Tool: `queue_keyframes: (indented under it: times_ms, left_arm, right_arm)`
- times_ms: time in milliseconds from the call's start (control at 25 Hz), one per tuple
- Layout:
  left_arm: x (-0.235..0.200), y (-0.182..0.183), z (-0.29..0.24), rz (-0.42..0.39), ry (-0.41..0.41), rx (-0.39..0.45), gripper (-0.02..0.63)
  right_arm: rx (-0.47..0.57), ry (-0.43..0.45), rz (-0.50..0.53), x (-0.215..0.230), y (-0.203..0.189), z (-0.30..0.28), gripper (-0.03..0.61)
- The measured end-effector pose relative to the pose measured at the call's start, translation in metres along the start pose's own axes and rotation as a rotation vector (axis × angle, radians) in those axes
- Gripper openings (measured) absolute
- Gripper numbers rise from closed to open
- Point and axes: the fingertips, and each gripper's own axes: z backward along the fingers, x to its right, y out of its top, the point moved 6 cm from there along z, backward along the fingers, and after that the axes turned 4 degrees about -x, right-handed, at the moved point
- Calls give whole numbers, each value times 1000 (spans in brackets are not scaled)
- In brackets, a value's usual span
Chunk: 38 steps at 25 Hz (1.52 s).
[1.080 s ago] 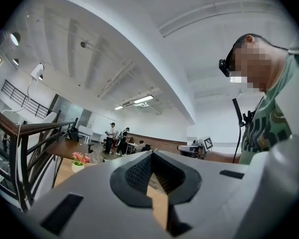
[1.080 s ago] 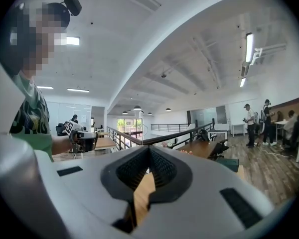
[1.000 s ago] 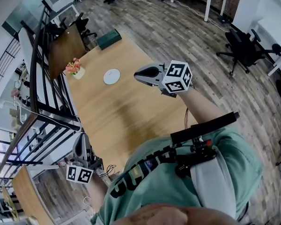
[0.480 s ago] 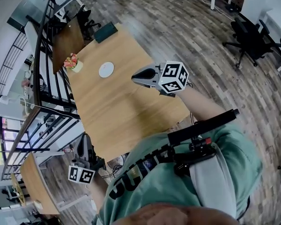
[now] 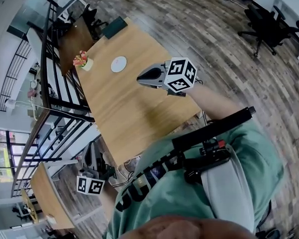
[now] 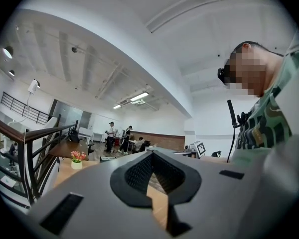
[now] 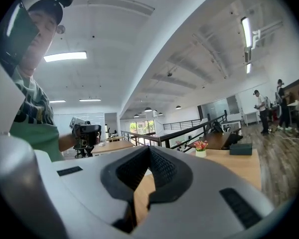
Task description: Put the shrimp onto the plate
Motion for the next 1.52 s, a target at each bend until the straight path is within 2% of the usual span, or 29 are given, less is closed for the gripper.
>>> queue_keyframes:
  times_ms: [320, 480, 640, 800, 1040, 1200, 1360, 1520]
  left_arm:
    - [-72, -17, 121, 14, -105, -7, 5]
    - [-90, -33, 144, 38, -174, -7, 5]
    - [-85, -36, 143, 57, -256, 8, 5]
    - [-60, -35, 141, 54, -289, 10, 5]
    - [-7, -36, 127, 33, -240, 11, 5]
    - [48, -47, 101, 67, -231, 1, 5]
    - [103, -52, 63, 48, -266, -20, 5]
    - [129, -55, 54, 32, -278, -52, 5]
  right_arm:
    - [17, -128, -40, -120, 0, -57, 8]
    - [-14, -191, -68, -165, -7, -63, 8]
    - [-36, -246, -57, -194, -2, -52, 8]
    - [-19, -266, -33, -209, 6, -25, 8]
    - [7, -233, 5, -208, 8, 33, 8]
    - [9, -214, 4, -203, -1, 85, 8]
    - [10, -182, 0, -190, -14, 127, 8]
    - [34, -171, -24, -181, -28, 143, 8]
